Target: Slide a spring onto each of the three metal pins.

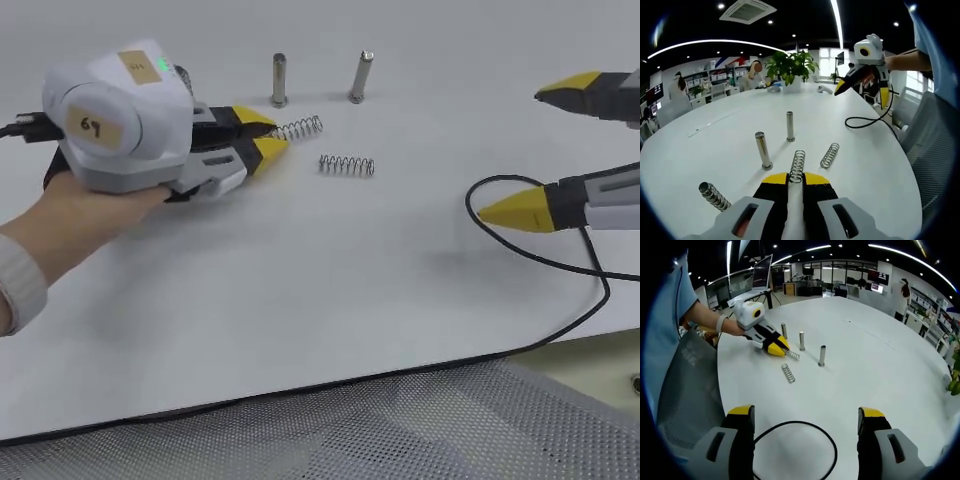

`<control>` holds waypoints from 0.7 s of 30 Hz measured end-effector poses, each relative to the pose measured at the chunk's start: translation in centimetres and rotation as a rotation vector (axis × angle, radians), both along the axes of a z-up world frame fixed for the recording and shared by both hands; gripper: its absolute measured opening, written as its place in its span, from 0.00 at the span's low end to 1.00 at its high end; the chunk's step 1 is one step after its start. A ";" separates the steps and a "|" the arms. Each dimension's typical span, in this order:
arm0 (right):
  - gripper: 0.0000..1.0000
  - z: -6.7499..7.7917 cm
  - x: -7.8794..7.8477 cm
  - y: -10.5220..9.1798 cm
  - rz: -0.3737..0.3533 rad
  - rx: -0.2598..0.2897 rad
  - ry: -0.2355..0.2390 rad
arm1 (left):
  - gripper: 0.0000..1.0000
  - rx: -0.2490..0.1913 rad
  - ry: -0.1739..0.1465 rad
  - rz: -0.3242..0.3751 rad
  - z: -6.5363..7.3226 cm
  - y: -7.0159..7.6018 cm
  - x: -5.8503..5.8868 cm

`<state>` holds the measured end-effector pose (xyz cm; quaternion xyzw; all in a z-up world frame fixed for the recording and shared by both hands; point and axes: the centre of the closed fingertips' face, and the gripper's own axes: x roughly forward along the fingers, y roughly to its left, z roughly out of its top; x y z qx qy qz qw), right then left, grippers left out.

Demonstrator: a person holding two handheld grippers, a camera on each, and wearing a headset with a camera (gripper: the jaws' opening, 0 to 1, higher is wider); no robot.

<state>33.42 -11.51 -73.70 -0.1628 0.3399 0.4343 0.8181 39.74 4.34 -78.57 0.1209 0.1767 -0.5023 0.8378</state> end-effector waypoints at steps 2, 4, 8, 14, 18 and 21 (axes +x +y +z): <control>0.84 0.1 0.1 0.1 0.002 0.001 -0.004 | 0.02 0.003 -0.001 -0.003 0.1 0.2 -0.1; 0.85 0.2 0.1 0.2 0.003 0.002 -0.008 | 0.02 0.003 -0.003 -0.003 0.3 0.3 -0.3; 0.85 0.4 0.2 0.1 0.002 0.001 -0.012 | 0.02 -0.002 -0.004 0.003 0.5 0.6 -0.5; 0.85 0.7 0.1 0.4 0.013 -0.003 -0.015 | 0.02 -0.012 -0.003 0.019 1.0 1.2 -1.2; 0.84 1.1 0.1 0.7 0.020 -0.005 -0.022 | 0.02 -0.020 -0.011 0.025 1.6 1.5 -1.6; 0.84 1.5 0.2 0.8 0.024 -0.008 -0.031 | 0.02 -0.038 -0.011 0.035 2.2 1.7 -1.9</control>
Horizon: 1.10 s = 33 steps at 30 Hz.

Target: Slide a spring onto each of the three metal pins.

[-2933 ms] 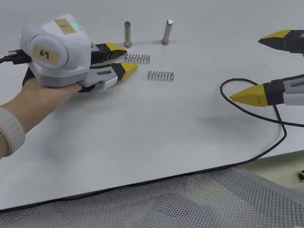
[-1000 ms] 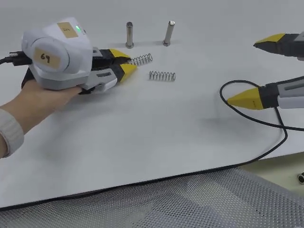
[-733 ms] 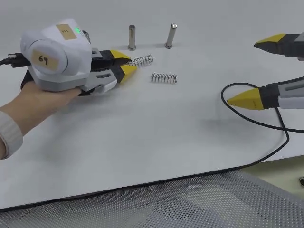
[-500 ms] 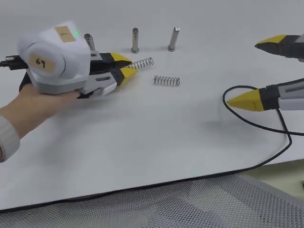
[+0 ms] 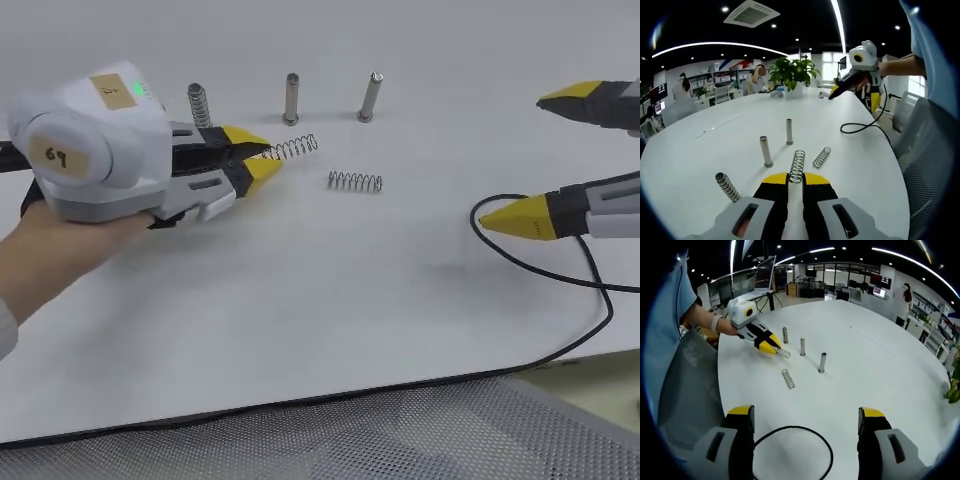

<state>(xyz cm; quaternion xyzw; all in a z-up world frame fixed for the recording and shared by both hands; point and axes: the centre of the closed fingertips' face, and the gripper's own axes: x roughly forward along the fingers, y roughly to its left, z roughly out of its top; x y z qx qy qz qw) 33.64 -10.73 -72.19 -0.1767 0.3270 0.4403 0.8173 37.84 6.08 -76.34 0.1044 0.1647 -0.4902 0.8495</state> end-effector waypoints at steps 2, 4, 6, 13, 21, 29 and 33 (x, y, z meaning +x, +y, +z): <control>0.84 0.3 0.1 0.1 0.002 0.002 -0.005 | 0.02 -0.005 -0.008 0.004 0.4 0.1 -0.2; 0.84 0.5 0.0 0.2 0.007 0.000 -0.009 | 0.02 -0.011 -0.010 0.005 0.7 0.2 -0.5; 0.84 0.6 0.0 0.5 0.013 0.001 -0.011 | 0.02 -0.018 -0.013 0.005 1.0 0.2 -0.7; 0.83 1.1 0.1 1.2 0.034 0.009 -0.023 | 0.02 -0.039 -0.029 -0.002 2.5 0.4 -1.7; 0.83 1.5 0.0 2.0 0.064 0.018 -0.032 | 0.02 -0.057 -0.041 -0.011 4.0 0.6 -3.3; 0.82 1.9 -0.1 2.8 0.103 0.024 -0.042 | 0.02 -0.078 -0.056 -0.008 5.3 0.7 -4.8; 0.82 2.0 -0.1 3.3 0.124 0.025 -0.044 | 0.02 -0.079 -0.061 -0.016 5.8 0.7 -5.4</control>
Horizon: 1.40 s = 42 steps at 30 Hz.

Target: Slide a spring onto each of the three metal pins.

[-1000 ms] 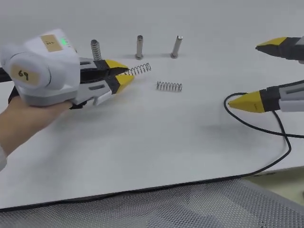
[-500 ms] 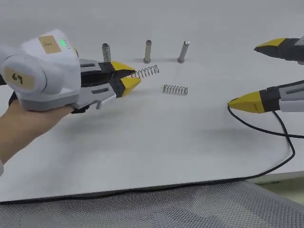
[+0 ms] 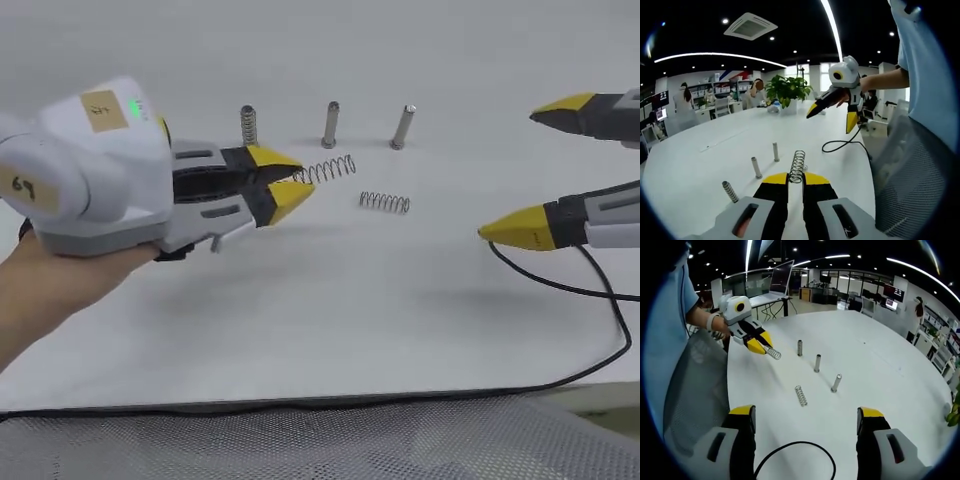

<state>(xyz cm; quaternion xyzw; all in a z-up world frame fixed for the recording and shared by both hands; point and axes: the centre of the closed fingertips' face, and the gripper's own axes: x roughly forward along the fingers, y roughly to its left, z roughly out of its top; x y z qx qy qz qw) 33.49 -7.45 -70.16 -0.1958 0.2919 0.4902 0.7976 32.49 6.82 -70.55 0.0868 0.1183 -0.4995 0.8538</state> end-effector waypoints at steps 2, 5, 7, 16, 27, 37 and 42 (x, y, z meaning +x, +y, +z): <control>0.82 0.1 0.0 0.2 0.008 0.001 -0.002 | 0.02 0.002 -0.001 -0.005 0.1 0.0 -0.2; 0.82 0.2 0.0 0.5 0.021 0.005 -0.002 | 0.02 0.006 0.000 -0.007 0.1 0.1 -0.4; 0.81 0.2 -0.1 0.7 0.033 0.005 -0.001 | 0.02 0.006 0.000 -0.009 0.1 0.1 -0.5; 0.77 0.9 -0.2 3.2 0.161 0.006 0.019 | 0.02 0.005 0.003 -0.031 0.1 -0.5 -1.0; 0.68 1.6 -0.1 6.8 0.330 -0.018 0.025 | 0.02 -0.005 0.003 -0.061 0.4 -1.3 -1.2; 0.51 1.0 -0.9 9.0 0.453 -0.052 0.040 | 0.02 -0.014 0.000 -0.068 0.5 -1.6 -1.3; 0.41 0.6 -1.3 9.4 0.493 -0.076 0.048 | 0.02 -0.014 -0.002 -0.073 0.5 -1.7 -1.4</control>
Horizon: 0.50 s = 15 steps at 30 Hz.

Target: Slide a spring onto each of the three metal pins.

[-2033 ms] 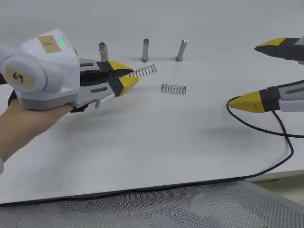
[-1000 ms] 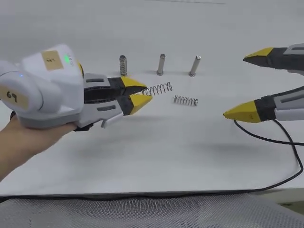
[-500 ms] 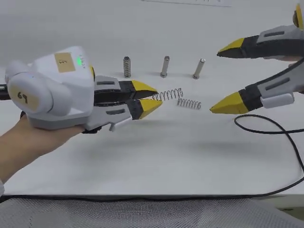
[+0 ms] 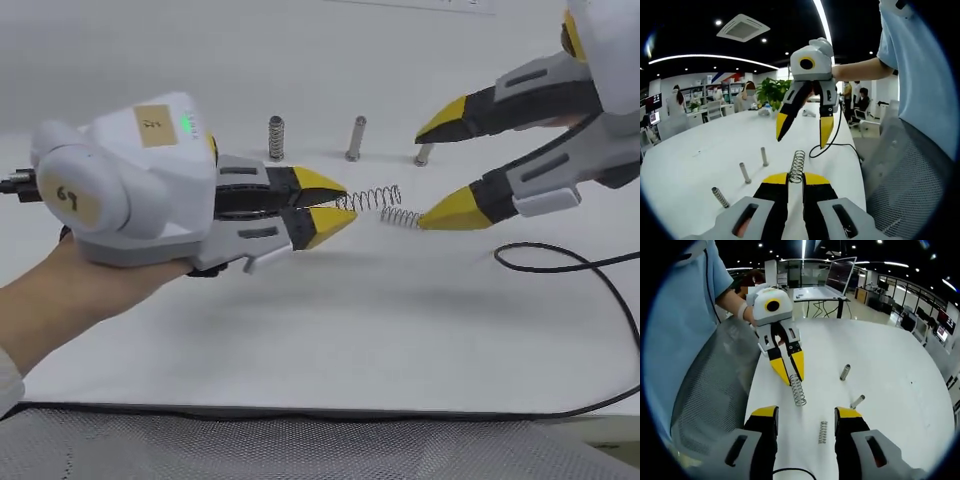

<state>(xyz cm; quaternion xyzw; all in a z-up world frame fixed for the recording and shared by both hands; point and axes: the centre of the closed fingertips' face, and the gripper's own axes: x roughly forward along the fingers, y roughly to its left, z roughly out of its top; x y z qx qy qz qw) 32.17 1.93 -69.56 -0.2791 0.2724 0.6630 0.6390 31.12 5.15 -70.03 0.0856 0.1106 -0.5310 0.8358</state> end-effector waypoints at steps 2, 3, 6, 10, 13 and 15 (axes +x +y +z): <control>0.38 0.0 -0.2 0.2 0.010 0.000 0.006 | 0.02 -0.001 0.002 -0.002 0.0 0.0 0.0; 0.37 -0.1 -0.3 0.3 0.017 -0.004 0.010 | 0.02 0.000 0.001 -0.002 -0.1 0.0 0.0; 0.33 -0.1 -0.6 0.5 0.033 -0.010 0.012 | 0.02 -0.001 0.002 -0.003 -0.1 -0.1 -0.1; 0.27 -0.2 -0.8 0.8 0.051 -0.016 0.014 | 0.02 -0.002 0.004 -0.007 -0.1 -0.1 -0.2; 0.24 -0.3 -1.0 1.0 0.061 -0.015 0.020 | 0.02 -0.002 0.004 -0.010 -0.1 -0.2 -0.2; 0.22 -0.5 -1.1 1.1 0.069 -0.022 0.023 | 0.02 -0.003 0.005 -0.012 -0.1 -0.2 -0.2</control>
